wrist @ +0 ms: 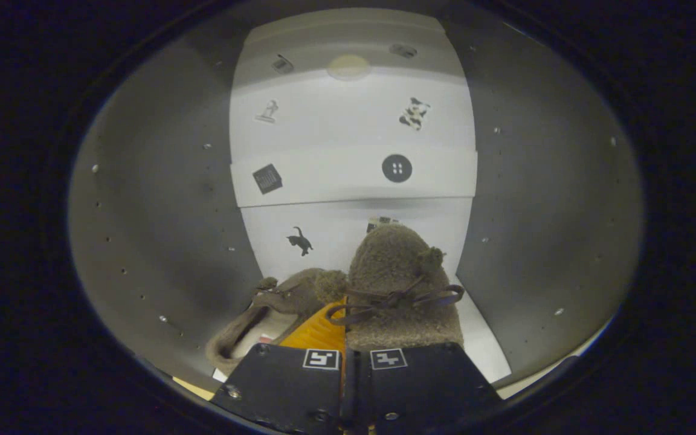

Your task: Open the shoe cabinet door, grab the shoes and put them into the shoe cabinet, then close the shoe cabinet door.

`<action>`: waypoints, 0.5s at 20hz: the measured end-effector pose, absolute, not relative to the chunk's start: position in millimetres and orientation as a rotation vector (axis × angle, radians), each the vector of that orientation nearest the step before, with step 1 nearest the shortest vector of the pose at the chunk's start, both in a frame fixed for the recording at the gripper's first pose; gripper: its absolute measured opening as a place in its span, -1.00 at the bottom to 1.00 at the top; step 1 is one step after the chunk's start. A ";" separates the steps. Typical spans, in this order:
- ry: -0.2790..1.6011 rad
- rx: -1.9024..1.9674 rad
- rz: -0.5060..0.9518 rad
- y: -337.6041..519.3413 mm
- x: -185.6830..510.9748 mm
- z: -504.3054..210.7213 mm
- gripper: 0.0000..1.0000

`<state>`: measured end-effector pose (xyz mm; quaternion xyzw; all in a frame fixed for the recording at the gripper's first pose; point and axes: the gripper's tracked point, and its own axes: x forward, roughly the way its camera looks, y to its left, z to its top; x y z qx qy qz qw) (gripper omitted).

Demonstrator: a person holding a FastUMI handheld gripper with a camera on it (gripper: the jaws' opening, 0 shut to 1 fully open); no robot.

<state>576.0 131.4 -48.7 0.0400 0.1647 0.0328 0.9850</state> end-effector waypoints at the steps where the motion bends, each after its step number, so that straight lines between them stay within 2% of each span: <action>1: 0.341 0.085 0.063 131.4 580.1 -53.2 -0.89; 10: 0.482 0.113 0.013 127.2 598.9 -91.7 -0.83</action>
